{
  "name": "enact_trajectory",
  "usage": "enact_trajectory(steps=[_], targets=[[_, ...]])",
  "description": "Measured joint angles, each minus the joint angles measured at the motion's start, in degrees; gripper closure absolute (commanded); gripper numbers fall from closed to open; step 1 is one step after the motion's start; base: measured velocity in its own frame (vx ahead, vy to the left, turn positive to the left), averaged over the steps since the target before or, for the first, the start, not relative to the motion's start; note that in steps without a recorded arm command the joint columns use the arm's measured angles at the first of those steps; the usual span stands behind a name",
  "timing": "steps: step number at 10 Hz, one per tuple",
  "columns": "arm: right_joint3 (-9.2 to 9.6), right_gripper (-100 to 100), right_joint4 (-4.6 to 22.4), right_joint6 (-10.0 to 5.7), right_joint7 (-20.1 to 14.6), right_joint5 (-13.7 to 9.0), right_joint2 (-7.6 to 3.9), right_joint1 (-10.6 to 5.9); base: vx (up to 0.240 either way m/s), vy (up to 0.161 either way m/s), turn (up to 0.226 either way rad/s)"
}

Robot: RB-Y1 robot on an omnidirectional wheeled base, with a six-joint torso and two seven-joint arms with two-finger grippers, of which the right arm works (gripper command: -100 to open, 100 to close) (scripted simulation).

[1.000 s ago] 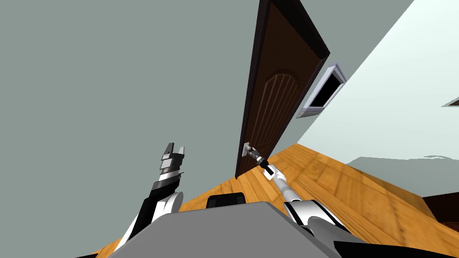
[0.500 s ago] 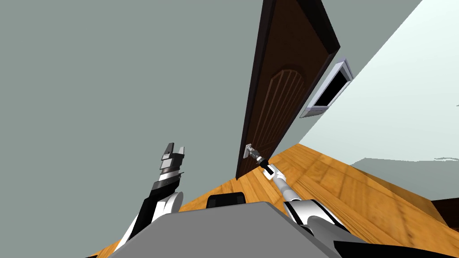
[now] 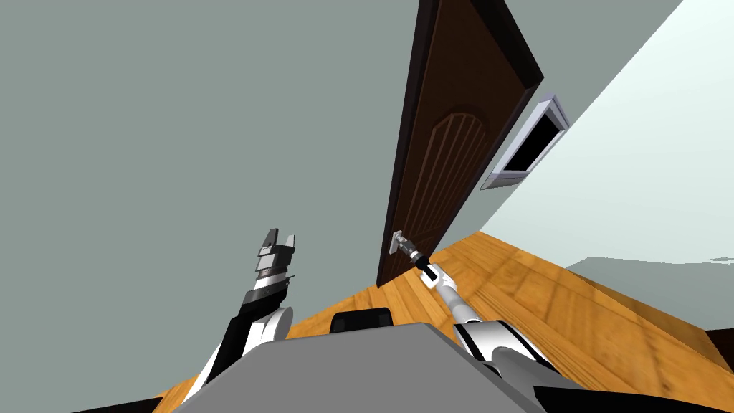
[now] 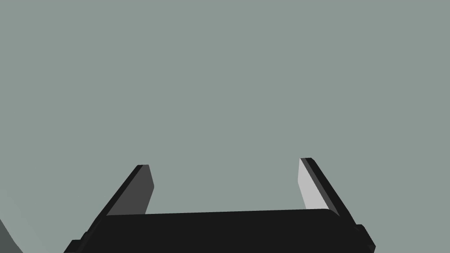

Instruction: Pull the door open

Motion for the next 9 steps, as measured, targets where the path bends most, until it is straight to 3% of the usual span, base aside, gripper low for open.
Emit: enact_trajectory(steps=[9], targets=[[1.03, 100, 0.5, 1.08, -10.7, -6.7, 1.56, -0.89, -0.057, -0.072, 0.096]])
